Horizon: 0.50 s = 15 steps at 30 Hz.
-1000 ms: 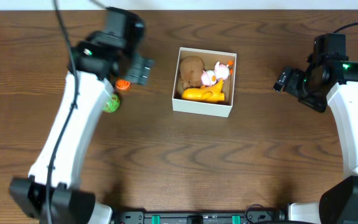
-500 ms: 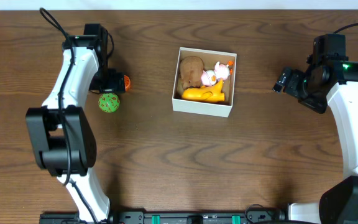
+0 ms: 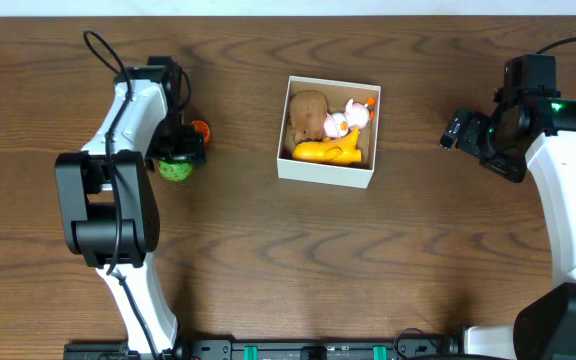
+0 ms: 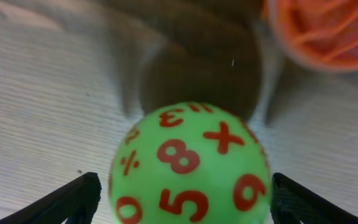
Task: Pack container
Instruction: 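Move the left gripper back and grasp the green numbered ball, then carry the green ball with the left gripper over the box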
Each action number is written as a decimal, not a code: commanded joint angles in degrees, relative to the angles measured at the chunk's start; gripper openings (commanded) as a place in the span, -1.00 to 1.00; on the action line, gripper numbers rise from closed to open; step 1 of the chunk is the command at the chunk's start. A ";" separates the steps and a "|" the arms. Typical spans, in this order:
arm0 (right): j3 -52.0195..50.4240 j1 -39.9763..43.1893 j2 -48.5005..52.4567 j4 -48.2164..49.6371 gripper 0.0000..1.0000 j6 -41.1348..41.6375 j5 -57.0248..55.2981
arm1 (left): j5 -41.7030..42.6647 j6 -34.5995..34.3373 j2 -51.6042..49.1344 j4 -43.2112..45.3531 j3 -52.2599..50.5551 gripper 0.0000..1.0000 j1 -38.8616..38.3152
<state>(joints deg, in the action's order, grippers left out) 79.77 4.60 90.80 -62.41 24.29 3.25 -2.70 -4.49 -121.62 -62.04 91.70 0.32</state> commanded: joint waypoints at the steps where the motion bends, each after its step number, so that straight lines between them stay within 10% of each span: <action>1: 0.39 0.26 0.15 -0.20 0.98 -0.79 0.20 | 0.83 0.13 -0.85 1.03 -2.58 0.72 0.26; 15: 0.39 0.26 0.15 -0.17 0.99 -0.81 0.20 | 0.74 4.02 2.93 -0.55 -1.09 0.01 0.24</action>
<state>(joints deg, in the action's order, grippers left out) 79.77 4.60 90.80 -62.39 24.29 3.25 -1.87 -1.58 -121.62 -61.56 88.40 0.32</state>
